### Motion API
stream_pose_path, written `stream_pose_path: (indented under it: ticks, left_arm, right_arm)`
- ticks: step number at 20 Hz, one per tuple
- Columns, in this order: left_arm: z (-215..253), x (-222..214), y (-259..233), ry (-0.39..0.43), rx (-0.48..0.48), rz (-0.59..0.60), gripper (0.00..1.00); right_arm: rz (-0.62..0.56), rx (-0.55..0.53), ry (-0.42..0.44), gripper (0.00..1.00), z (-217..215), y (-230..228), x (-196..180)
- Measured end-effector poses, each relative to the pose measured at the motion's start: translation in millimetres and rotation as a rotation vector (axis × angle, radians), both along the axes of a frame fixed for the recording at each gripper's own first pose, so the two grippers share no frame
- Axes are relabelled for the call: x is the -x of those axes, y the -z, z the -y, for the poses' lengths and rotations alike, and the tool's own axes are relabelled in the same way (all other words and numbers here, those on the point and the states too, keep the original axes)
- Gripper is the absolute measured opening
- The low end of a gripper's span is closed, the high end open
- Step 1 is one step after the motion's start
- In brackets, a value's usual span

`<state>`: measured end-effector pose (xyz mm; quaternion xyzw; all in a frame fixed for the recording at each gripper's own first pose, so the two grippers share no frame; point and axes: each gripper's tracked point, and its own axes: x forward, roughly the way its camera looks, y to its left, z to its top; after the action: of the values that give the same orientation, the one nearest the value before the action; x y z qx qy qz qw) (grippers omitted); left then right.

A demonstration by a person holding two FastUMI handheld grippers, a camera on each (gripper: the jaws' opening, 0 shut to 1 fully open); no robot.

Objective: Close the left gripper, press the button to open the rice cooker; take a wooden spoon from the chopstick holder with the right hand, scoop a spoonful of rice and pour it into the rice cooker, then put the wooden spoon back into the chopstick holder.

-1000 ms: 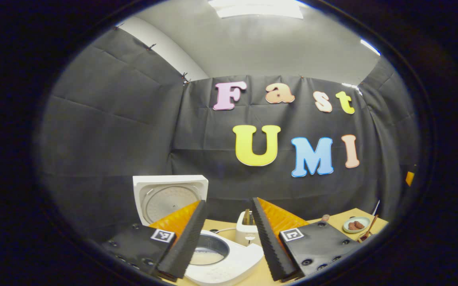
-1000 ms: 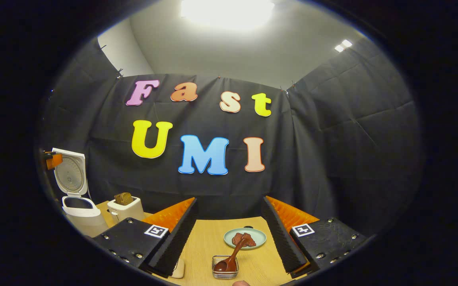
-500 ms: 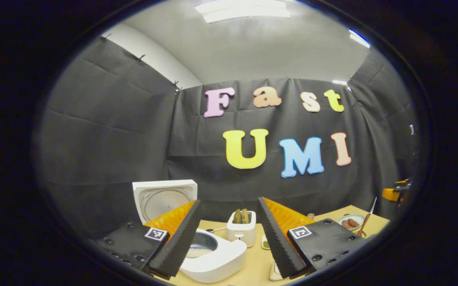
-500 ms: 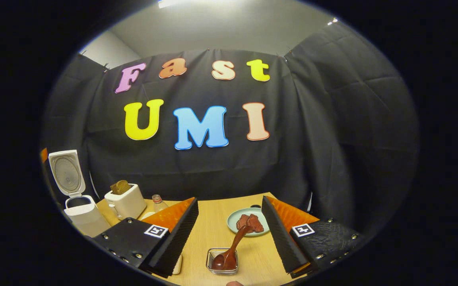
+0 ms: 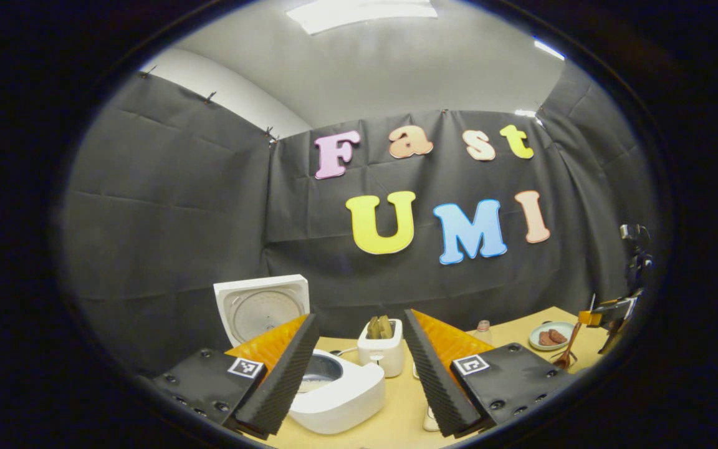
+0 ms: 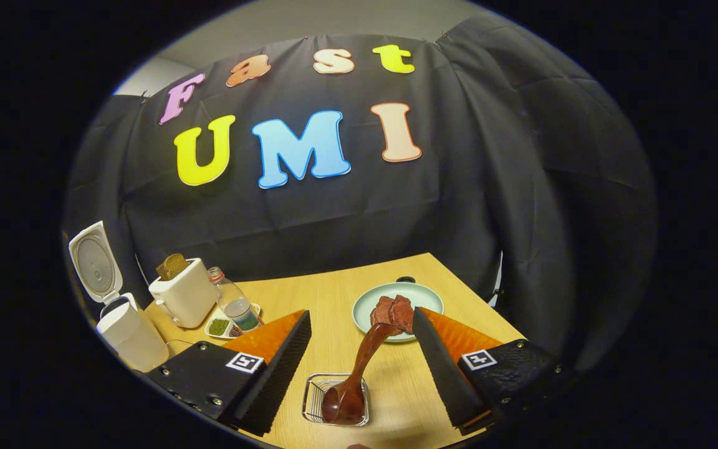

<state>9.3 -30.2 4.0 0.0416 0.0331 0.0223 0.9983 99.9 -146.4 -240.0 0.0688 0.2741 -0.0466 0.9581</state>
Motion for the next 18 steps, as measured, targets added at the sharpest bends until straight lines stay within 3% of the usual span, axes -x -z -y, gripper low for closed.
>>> stream_pose_path:
  ticks: [6,7,11,13,16,18]
  left_arm:
    - [-9.8,12.6,4.0,-0.055,-0.024,-0.029,0.94]
    - [-11.6,13.4,4.1,-0.063,-0.021,-0.031,0.94]
    - [-19.7,15.4,6.7,-0.102,-0.017,-0.036,0.95]
    - [-24.0,14.4,8.4,-0.116,-0.019,-0.043,0.94]
    - [-28.8,15.1,9.8,-0.129,-0.015,-0.05,0.95]
    - [-33.5,15.3,14.0,-0.137,-0.02,-0.053,0.95]
  right_arm:
    - [-0.113,-0.066,-0.001,0.99,-5.1,49.9,-5.5]
    - [-0.129,-0.08,0.001,0.94,-6.4,55.7,-6.3]
    - [-0.23,-0.119,-0.003,0.92,-10.1,90.6,-3.3]
    - [-0.263,-0.147,-0.002,0.7,-12.0,101.4,-1.3]
    - [-0.313,-0.206,-0.018,0.64,-22.2,113.2,4.0]
    - [-0.29,-0.202,-0.005,0.37,-21.2,115.2,-5.6]
